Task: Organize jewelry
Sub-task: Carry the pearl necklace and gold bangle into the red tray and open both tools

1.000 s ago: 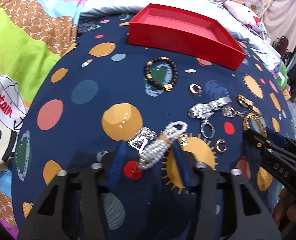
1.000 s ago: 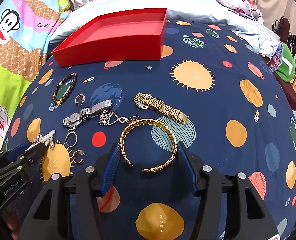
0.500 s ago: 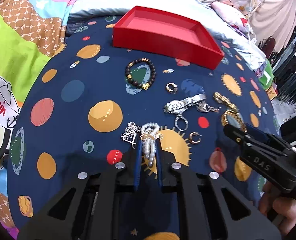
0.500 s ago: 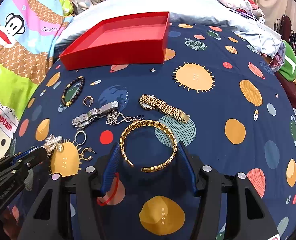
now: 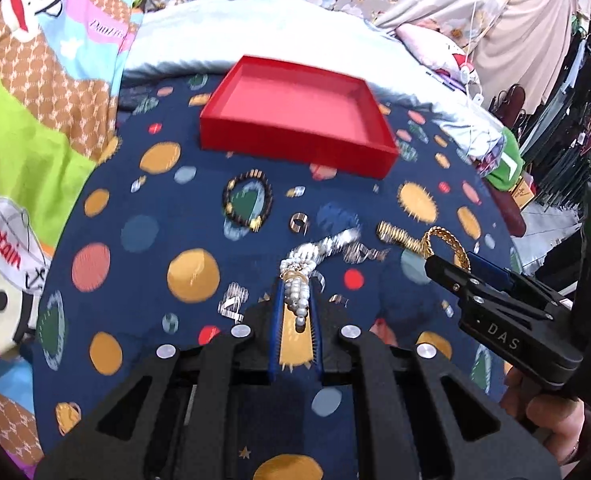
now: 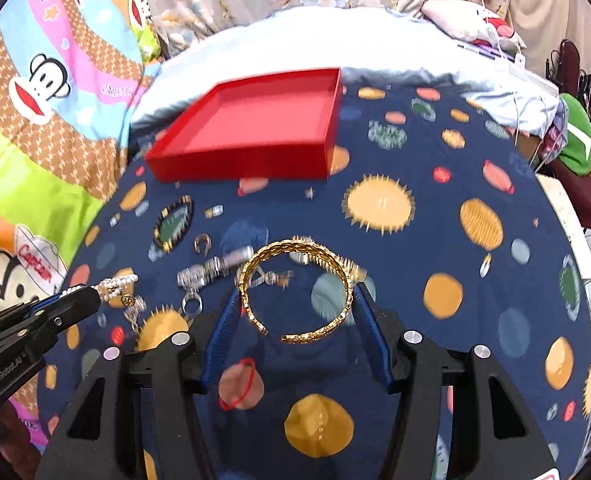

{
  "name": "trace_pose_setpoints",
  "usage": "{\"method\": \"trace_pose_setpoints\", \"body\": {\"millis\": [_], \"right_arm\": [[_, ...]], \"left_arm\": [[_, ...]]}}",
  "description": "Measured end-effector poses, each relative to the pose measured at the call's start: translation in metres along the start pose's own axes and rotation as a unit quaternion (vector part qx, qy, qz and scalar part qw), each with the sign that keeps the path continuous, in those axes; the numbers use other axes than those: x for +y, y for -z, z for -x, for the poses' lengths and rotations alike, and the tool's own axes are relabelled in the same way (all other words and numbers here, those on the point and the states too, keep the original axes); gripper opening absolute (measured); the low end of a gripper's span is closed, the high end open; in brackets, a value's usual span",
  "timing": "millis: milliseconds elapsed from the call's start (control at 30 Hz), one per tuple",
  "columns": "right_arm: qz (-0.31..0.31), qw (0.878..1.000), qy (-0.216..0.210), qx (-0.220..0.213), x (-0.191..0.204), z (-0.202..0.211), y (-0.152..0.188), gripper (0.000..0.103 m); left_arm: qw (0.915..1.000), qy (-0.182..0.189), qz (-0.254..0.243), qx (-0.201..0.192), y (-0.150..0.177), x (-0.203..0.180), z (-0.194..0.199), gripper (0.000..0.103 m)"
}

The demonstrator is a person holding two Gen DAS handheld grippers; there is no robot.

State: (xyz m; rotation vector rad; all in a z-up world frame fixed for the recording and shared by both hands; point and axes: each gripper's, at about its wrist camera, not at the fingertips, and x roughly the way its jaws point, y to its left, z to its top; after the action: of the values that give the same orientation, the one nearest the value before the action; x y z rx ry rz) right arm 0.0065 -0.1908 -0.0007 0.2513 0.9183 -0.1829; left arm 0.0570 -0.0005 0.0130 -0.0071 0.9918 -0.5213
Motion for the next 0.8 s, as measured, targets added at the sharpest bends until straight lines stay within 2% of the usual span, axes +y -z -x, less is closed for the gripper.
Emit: {"method": "trace_pose_setpoints", "body": {"millis": [200, 400, 600, 700, 800], "right_arm": [[0.012, 0.999, -0.008, -0.035, 0.0, 0.004, -0.046, 0.056], [0.02, 0.997, -0.021, -0.065, 0.005, -0.022, -0.122, 0.056], [0.016, 0.997, -0.041, -0.06, 0.018, -0.082, -0.197, 0.056], [0.007, 0.998, -0.048, -0.044, 0.021, -0.116, -0.223, 0.056], [0.002, 0.999, -0.033, -0.027, 0.019, -0.151, -0.24, 0.056]], "left_arm": [[0.9992, -0.003, -0.018, -0.036, -0.049, -0.005, 0.0, 0.011], [0.9953, -0.02, -0.04, -0.085, -0.126, -0.007, -0.02, 0.011], [0.9926, -0.035, -0.057, -0.101, -0.192, -0.005, -0.066, 0.012], [0.9932, -0.042, -0.055, -0.094, -0.219, -0.001, -0.101, 0.012], [0.9934, -0.054, -0.055, -0.086, -0.236, 0.004, -0.132, 0.012]]}}
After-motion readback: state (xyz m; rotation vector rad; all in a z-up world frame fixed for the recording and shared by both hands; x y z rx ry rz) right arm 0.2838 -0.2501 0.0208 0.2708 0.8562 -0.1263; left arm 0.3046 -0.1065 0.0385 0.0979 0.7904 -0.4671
